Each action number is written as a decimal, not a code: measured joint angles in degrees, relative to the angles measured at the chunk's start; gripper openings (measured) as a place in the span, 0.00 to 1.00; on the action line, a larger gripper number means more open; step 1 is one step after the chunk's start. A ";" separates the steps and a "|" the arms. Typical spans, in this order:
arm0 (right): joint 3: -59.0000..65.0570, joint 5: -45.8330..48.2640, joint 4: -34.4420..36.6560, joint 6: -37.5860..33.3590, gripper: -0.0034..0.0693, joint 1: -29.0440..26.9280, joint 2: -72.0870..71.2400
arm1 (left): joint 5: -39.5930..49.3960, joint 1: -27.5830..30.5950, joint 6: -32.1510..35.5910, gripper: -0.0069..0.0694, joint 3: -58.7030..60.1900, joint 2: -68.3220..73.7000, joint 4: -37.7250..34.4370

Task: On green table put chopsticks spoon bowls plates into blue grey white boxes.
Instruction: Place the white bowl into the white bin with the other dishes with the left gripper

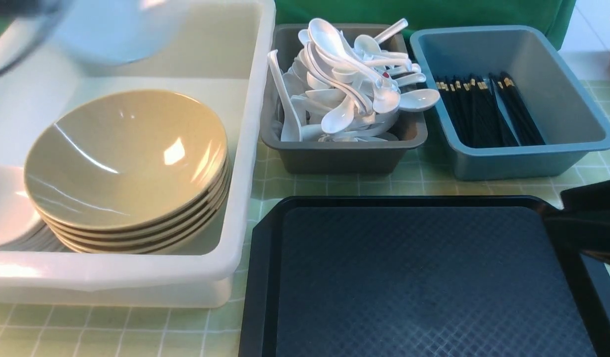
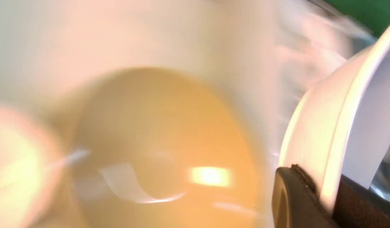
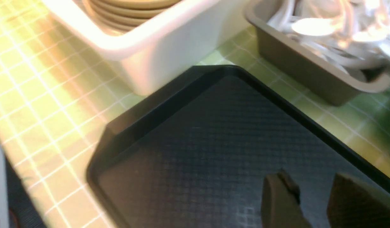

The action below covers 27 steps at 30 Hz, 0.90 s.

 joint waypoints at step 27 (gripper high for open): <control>-0.06 -1.49 0.17 -0.67 0.37 5.27 1.35 | -18.95 13.99 -7.13 0.12 30.96 0.21 14.64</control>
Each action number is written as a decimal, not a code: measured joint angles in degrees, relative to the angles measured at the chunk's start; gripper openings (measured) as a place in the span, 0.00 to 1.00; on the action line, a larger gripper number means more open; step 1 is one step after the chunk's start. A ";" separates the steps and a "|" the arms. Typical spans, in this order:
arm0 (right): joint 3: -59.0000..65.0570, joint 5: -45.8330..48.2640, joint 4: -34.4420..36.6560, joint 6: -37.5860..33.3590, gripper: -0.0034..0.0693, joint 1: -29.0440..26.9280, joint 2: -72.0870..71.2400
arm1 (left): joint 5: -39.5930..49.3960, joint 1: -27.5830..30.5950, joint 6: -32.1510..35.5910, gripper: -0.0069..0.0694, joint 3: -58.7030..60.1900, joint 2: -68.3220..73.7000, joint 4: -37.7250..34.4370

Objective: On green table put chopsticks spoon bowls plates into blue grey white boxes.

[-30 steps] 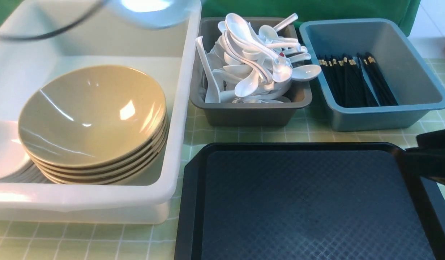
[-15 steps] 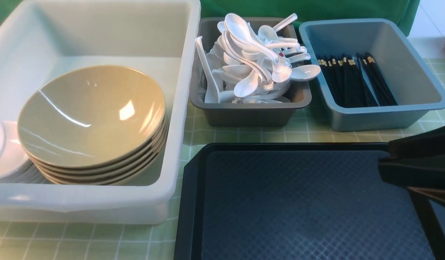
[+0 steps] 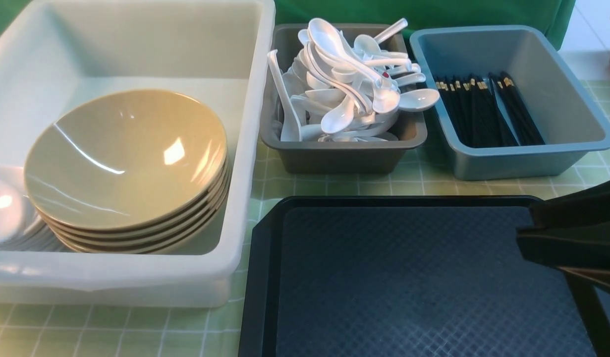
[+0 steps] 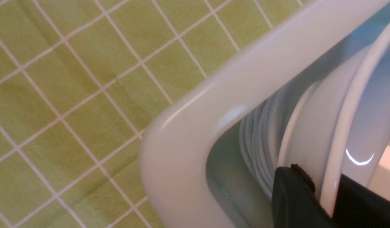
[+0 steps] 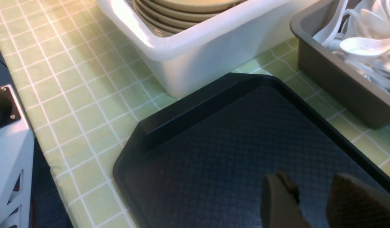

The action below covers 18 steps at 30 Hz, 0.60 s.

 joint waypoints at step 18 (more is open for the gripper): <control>0.00 0.13 -11.00 8.15 0.37 -3.21 -0.07 | 4.67 -2.87 12.47 0.78 -7.43 -5.00 -9.27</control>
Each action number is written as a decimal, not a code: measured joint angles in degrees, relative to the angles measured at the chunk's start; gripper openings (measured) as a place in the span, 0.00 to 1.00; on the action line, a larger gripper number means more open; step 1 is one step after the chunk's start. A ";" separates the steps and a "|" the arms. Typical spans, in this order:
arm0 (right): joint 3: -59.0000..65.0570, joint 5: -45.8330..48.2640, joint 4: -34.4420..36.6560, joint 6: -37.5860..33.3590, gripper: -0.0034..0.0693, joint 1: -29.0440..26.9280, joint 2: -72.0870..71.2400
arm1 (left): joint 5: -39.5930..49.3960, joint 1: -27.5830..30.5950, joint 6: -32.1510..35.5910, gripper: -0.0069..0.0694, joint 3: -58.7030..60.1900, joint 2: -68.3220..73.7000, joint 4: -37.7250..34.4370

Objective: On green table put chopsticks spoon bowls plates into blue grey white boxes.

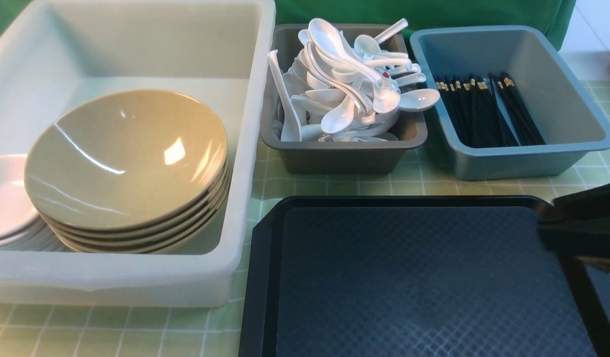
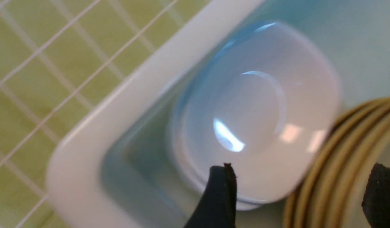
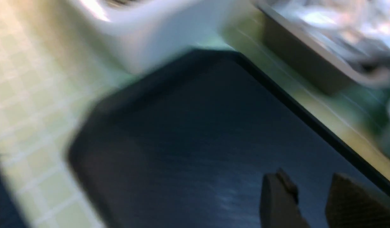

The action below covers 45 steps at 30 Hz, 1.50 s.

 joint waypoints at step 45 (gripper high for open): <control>35.46 -28.29 -11.12 9.86 0.37 -9.69 -47.07 | -14.21 -45.23 -3.33 0.09 35.94 -58.85 -1.60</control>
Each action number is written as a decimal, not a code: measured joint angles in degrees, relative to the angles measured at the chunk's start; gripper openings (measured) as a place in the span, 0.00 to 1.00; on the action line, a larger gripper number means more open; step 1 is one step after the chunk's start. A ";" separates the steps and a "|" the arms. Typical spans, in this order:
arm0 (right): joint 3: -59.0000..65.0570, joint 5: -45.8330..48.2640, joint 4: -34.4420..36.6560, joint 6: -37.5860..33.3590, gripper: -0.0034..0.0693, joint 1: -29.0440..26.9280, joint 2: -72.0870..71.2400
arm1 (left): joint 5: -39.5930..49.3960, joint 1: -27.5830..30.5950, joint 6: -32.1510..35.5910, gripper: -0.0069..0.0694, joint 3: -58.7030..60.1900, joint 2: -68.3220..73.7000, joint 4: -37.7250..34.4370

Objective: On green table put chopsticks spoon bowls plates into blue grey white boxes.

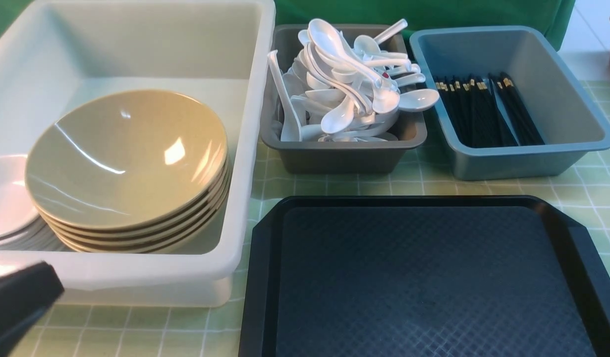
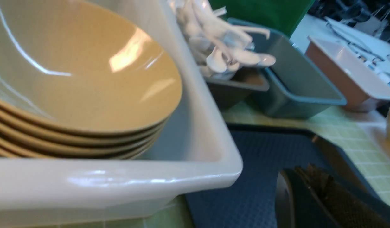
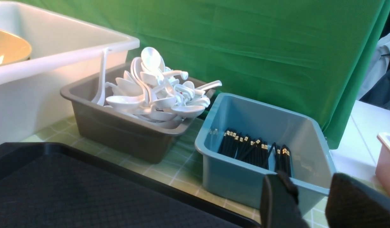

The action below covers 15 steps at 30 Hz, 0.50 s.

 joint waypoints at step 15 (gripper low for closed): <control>0.00 0.00 0.00 0.00 0.37 0.00 0.00 | -25.91 15.81 7.54 0.09 21.56 -3.58 16.64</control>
